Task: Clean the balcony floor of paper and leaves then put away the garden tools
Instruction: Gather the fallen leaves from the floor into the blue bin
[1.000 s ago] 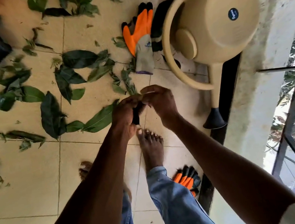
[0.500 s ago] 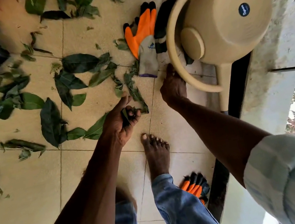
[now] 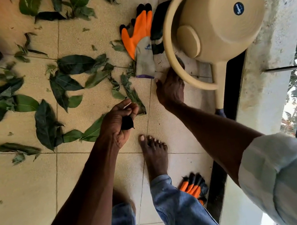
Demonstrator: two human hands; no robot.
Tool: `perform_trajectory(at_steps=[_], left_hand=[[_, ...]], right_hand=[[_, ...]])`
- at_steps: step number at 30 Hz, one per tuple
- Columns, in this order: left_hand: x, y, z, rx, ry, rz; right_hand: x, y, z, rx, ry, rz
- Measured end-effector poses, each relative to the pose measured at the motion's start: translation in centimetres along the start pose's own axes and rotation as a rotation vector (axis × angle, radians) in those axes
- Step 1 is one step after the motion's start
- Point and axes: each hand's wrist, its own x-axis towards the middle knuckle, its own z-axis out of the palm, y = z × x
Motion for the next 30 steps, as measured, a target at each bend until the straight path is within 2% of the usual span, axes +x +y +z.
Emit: perform_trajectory(at_steps=[2, 4, 6, 9, 12, 14, 16, 19, 21, 23, 26, 27, 28, 29, 30], left_hand=[[-0.4, -0.1, 0.1, -0.013, 0.013, 0.012], [-0.8, -0.3, 0.0, 0.004, 0.020, 0.022], [-1.3, -0.5, -0.5, 0.029, 0.022, 0.005], [-1.6, -0.4, -2.3, 0.080, 0.022, -0.036], [-1.3, -0.6, -4.2, 0.150, 0.014, -0.085], [-1.4, -1.1, -5.0, 0.183, 0.029, -0.087], [-1.6, -1.6, -5.1, 0.203, 0.089, -0.057], [-2.2, -1.9, -4.8, 0.198, 0.159, -0.025], [-2.6, -2.2, -4.3, 0.189, 0.168, -0.029], [-3.1, -2.5, -3.7, 0.188, 0.159, -0.022], [-3.6, -2.6, -3.7, 0.229, 0.218, 0.022], [-3.7, -2.4, -4.2, 0.227, 0.261, 0.041], [-3.7, -2.2, -4.8, 0.197, 0.297, 0.053], [-3.6, -1.9, -5.6, 0.164, 0.323, 0.058], [-3.5, -1.6, -6.4, 0.146, 0.338, 0.057]], right_hand=[[-2.8, 0.6, 0.8, -0.102, -0.052, -0.124], [-5.5, 1.1, 1.3, -0.103, -0.035, -0.202], [-6.8, 1.6, 1.2, -0.070, 0.038, -0.194], [-6.4, 2.0, 0.8, -0.106, -0.003, -0.134], [-5.5, 2.0, 0.6, -0.204, -0.042, -0.273], [-5.2, 1.8, -0.1, -0.163, -0.061, -0.311], [-5.1, 1.5, -0.6, -0.096, -0.041, -0.263], [-7.4, -0.6, -0.7, 0.137, 0.023, -0.190], [-10.5, -2.4, -0.6, 0.356, -0.041, -0.168], [-13.9, -4.4, -0.8, 0.452, -0.186, -0.184], [-15.6, -5.5, -1.3, 0.393, -0.547, -0.355], [-15.1, -5.5, -1.5, 0.440, -0.647, -0.344], [-14.1, -5.4, -1.6, 0.509, -0.677, -0.256], [-13.1, -5.2, -1.4, 0.523, -0.589, -0.160], [-11.9, -4.8, -1.0, 0.454, -0.420, -0.090]])
